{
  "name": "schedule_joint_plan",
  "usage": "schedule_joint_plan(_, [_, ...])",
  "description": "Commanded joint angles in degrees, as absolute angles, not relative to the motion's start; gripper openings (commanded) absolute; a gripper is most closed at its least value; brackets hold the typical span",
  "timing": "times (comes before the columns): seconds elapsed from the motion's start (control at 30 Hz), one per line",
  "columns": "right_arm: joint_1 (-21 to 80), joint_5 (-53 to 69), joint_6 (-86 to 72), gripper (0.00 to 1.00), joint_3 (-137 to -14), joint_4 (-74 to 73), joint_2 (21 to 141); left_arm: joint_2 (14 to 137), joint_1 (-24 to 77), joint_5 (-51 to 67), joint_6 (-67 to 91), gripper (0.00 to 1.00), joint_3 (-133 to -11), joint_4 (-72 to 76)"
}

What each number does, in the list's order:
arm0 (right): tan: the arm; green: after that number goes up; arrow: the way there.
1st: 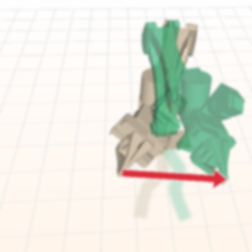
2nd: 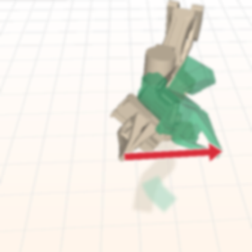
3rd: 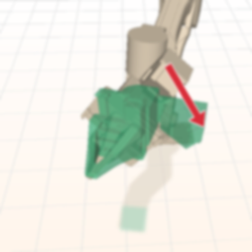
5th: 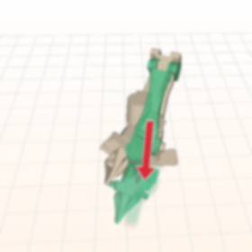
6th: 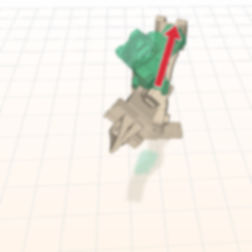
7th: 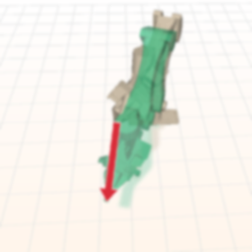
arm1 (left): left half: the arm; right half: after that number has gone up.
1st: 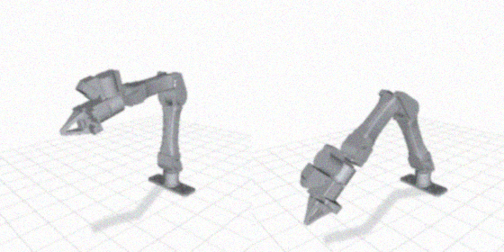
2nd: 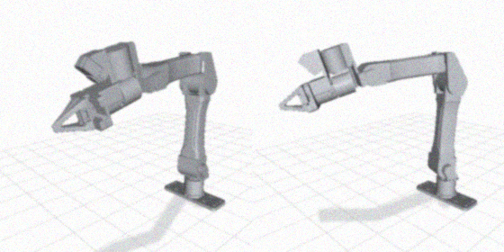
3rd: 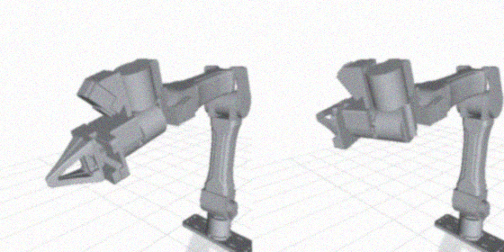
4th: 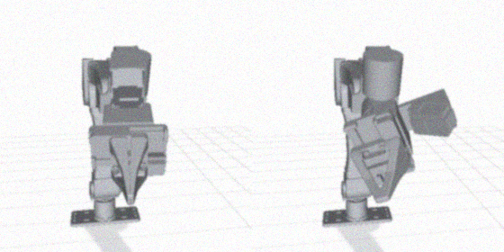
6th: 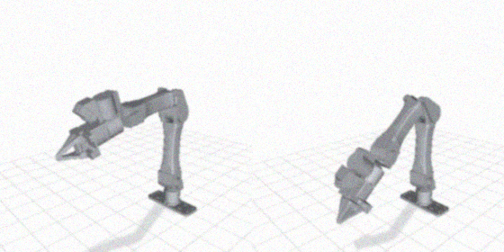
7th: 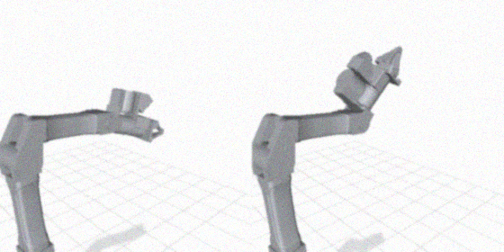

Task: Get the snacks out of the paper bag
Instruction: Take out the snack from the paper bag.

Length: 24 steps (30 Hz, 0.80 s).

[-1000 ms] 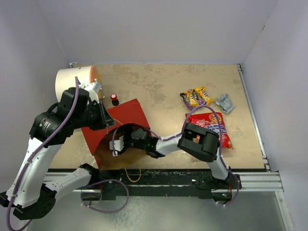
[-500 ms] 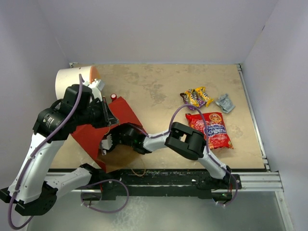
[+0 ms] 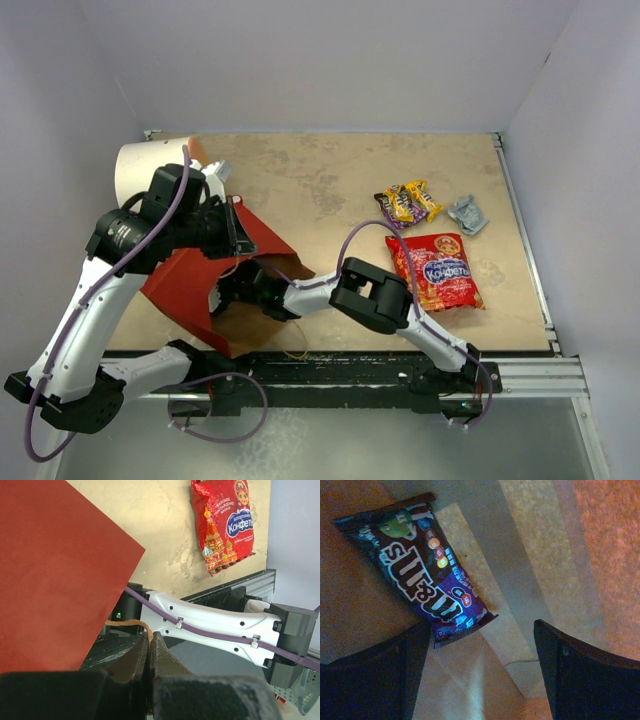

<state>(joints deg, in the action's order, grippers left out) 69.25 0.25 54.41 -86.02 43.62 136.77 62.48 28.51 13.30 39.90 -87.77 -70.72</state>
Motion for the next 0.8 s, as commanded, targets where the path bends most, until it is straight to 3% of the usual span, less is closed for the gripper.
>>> schedule_joint_plan(0.0, [67.3, -12.71, 45.13, 0.86, -83.83, 47.73, 132.77, 62.57, 28.21, 15.3, 40.51, 0.0, -90.11, -66.45])
schedule_joint_plan(0.33, [59.22, -30.4, 38.23, 0.88, -60.7, 51.03, 117.26, 69.47, 28.21, 25.17, 41.39, 0.0, -88.37, -53.23])
schedule_joint_plan(0.47, [58.8, -32.24, 36.35, 0.89, -51.83, 50.6, 111.51, 73.31, 28.26, 26.98, 40.73, 0.0, -90.07, -51.79])
schedule_joint_plan(0.67, [61.56, -11.28, 43.59, 0.92, -42.59, 53.87, 103.07, 71.7, 28.21, 22.67, 39.43, 0.0, -88.8, -56.03])
schedule_joint_plan(0.77, [63.07, -9.33, 48.62, 0.93, -45.75, 53.51, 104.63, 69.64, 28.23, 22.85, 39.9, 0.0, -86.6, -56.52])
